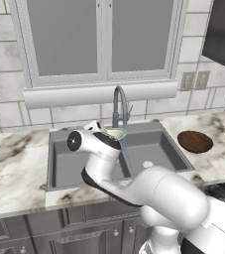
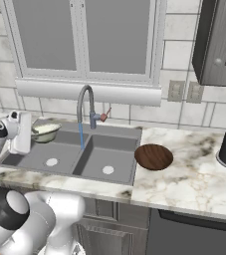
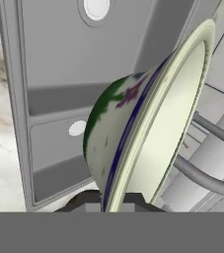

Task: Rinse each bowl for a few seconds and place them down in the sink or on the counter.

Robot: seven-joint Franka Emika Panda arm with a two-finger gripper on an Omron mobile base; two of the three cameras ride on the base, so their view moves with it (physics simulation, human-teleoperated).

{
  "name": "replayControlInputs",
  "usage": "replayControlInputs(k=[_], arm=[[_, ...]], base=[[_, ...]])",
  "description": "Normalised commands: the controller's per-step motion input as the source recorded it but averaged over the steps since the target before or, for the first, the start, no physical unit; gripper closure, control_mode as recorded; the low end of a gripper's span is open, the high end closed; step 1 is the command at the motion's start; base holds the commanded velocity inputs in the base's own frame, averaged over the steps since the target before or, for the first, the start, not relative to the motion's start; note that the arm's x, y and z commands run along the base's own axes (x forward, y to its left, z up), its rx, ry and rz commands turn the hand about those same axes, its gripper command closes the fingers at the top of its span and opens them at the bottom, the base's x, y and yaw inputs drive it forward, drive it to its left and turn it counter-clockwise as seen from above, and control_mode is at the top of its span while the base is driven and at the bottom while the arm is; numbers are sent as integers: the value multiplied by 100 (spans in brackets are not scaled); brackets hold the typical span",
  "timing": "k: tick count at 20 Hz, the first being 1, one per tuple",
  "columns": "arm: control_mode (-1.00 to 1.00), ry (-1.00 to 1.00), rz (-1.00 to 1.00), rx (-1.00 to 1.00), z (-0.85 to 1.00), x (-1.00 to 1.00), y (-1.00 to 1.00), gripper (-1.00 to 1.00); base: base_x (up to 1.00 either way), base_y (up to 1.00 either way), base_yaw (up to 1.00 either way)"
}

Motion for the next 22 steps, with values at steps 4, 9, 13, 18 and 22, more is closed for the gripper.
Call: replayControlInputs(k=[4,9,13,18,22], arm=[[-100,3,-4,0,0,21,-30,100],[-100,3,-5,0,-2,11,-27,100],[-100,4,-5,0,-12,16,-13,100],[-100,3,-4,0,-16,17,-15,100],[-100,1,-3,0,-17,19,-20,100]], base=[[0,0,0],[0,0,0],[0,0,0],[0,0,0],[0,0,0]])
